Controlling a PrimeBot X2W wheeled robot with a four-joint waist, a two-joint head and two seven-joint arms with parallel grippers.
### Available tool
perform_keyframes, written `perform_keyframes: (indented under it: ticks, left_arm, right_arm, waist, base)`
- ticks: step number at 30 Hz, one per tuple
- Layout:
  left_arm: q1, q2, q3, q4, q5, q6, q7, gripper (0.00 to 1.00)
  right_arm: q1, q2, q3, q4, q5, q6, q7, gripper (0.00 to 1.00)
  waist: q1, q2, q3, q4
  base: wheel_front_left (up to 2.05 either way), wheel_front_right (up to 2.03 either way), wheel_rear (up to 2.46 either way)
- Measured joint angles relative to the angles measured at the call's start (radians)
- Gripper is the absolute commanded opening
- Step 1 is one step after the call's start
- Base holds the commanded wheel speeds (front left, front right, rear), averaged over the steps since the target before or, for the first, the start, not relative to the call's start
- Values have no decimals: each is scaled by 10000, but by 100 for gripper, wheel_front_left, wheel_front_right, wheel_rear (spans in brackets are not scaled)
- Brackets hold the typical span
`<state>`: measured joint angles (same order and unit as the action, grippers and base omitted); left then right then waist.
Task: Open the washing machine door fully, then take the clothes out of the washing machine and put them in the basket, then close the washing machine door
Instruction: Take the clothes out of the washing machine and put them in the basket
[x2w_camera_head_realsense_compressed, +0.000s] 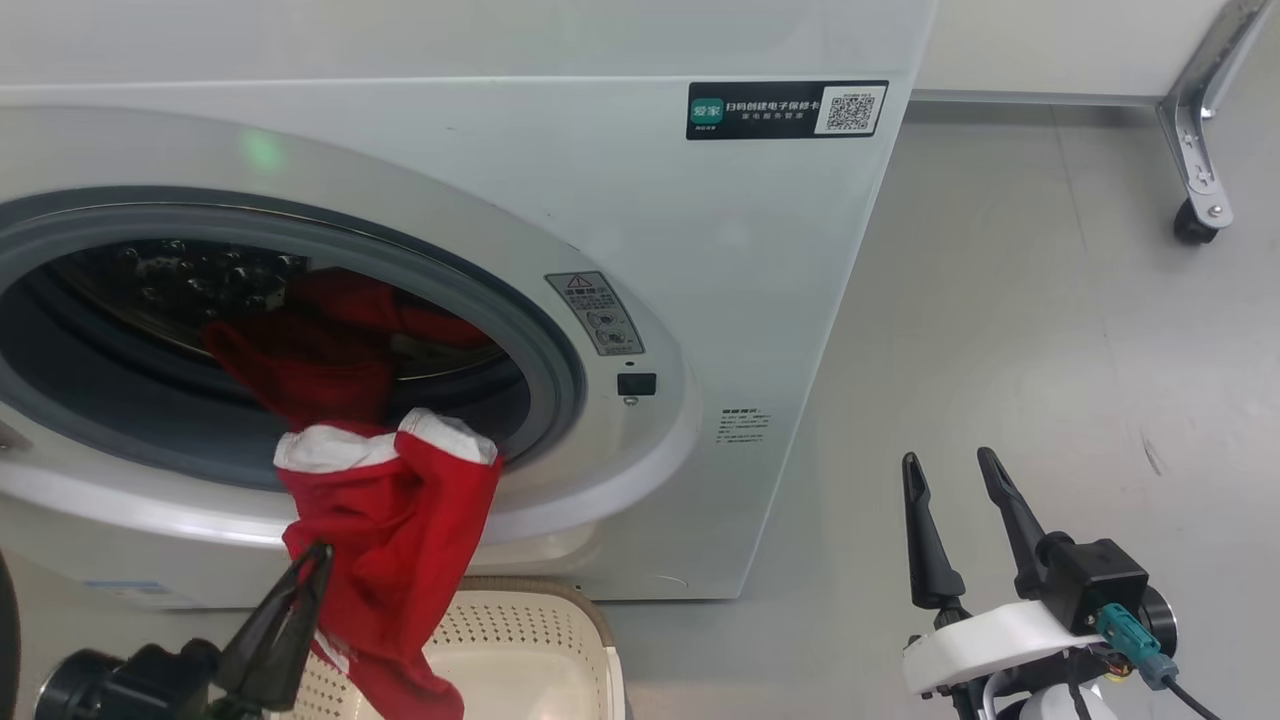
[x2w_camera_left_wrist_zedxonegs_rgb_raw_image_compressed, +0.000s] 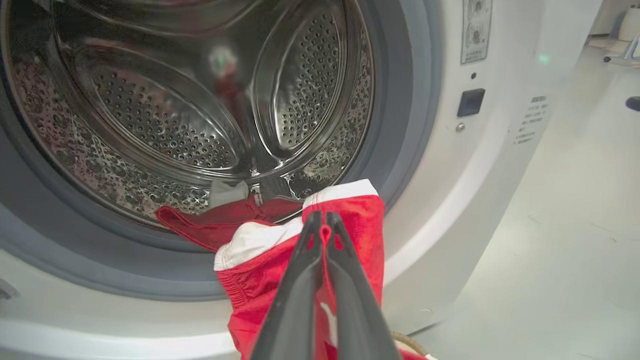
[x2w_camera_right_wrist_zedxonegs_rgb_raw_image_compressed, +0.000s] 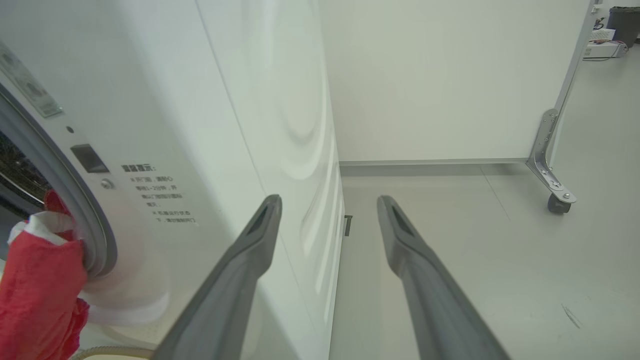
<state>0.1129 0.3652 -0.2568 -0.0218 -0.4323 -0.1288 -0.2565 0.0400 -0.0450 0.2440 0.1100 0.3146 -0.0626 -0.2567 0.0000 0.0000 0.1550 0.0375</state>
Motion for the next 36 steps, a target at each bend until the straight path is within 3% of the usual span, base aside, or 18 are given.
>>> perform_keyframes:
  ticks: [10, 16, 36]
  left_arm:
    - [-105, 430, -1574, 2606, -424, 0, 332, 0]
    - [-1002, 487, -2194, 3912, -470, 0, 771, 0]
    - [-3055, -347, -3264, 6742, -1599, 0, 1210, 0]
  right_arm:
    - [-226, -2, 282, 4, -159, -2, 0, 100]
    - [-398, -2, 385, -67, -267, -13, 0, 100]
    - [-826, -6, 449, -253, -286, -282, 0, 100]
  waist:
    - [0, 0, 471, -357]
    - [0, 0, 866, -662]
    - [0, 0, 1842, -1401]
  base:
    - [0, 0, 0]
    - [0, 0, 0]
    - [0, 0, 0]
